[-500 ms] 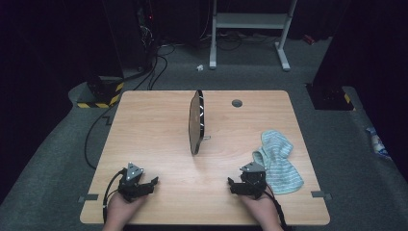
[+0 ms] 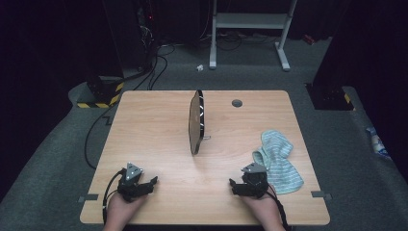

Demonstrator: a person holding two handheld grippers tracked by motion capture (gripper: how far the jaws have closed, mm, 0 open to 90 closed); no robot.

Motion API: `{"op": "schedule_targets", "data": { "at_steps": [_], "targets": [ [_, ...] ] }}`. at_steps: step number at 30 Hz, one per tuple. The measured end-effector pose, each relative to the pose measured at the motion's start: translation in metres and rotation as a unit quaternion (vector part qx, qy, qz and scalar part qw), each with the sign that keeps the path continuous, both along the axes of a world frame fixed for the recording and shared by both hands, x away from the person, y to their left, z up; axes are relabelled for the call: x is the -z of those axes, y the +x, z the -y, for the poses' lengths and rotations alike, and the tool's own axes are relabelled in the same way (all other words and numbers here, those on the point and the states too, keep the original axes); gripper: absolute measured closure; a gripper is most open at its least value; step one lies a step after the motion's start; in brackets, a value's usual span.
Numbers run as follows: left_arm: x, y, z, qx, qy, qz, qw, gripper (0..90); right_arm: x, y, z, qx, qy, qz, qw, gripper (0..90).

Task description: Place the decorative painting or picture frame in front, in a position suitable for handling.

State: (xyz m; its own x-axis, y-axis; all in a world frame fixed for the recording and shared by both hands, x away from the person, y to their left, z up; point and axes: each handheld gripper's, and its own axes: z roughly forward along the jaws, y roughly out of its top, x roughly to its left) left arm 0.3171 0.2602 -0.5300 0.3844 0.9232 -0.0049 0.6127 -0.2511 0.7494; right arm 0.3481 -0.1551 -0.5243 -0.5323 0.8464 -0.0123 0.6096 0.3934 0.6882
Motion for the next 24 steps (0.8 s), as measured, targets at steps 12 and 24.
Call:
{"op": "schedule_targets", "data": {
  "at_steps": [12, 24],
  "targets": [
    [0.0, 0.001, -0.001, 0.014, 0.002, -0.003, 0.9999, 23.9, -0.034, -0.004, 0.054, 0.064, 0.008, 0.078, 0.9949, 38.3],
    [0.001, 0.001, -0.001, 0.022, 0.003, -0.007, 0.9997, 19.0, -0.022, 0.014, 0.109, 0.145, 0.007, 0.051, 0.9881, 45.1]
  ]
}}
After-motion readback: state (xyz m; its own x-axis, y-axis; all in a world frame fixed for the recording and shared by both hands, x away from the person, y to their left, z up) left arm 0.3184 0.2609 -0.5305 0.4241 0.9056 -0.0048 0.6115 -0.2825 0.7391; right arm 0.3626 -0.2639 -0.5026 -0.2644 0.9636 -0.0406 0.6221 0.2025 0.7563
